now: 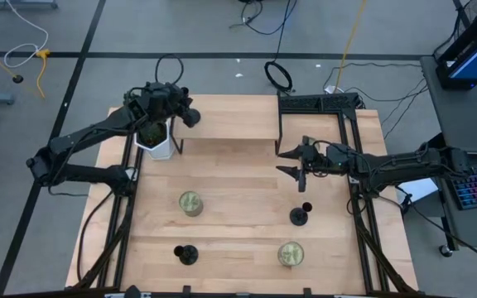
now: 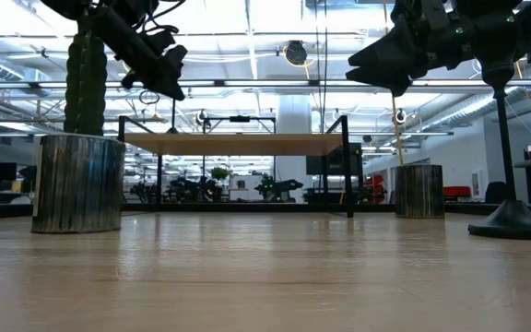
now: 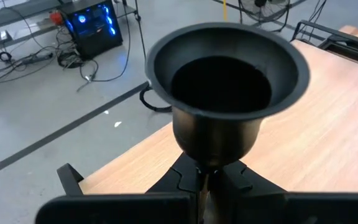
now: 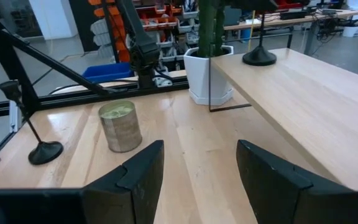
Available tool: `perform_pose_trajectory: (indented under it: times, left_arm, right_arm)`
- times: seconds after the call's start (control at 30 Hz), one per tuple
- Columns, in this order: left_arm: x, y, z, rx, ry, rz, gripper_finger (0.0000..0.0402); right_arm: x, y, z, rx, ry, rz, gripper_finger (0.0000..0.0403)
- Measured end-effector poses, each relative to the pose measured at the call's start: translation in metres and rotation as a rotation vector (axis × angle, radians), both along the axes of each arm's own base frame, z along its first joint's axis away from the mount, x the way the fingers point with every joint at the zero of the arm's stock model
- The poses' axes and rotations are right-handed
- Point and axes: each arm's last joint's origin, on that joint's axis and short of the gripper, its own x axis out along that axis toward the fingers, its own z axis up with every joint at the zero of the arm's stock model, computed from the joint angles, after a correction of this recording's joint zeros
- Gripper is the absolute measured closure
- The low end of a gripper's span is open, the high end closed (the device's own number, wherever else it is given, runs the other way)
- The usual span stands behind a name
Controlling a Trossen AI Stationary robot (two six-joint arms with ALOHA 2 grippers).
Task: Pick & Place candle stick holders
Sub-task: Put the top black candle holder on the shelf
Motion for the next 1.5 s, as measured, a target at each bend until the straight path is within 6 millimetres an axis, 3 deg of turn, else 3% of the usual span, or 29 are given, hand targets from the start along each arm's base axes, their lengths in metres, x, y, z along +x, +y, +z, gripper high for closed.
perform_pose_trajectory:
  times: [0.8, 1.5]
  left_arm:
    - [0.003, 0.0, 0.001, 0.006, -0.029, -0.021, 0.0389]
    - [-0.02, 0.037, 0.0, 0.053, -0.036, 0.158, 0.038]
  right_arm:
    - [0.0, 0.0, 0.0, -0.008, 0.002, 0.001, 0.0206]
    - [0.0, 0.0, 0.0, -0.011, 0.002, 0.002, 0.0206]
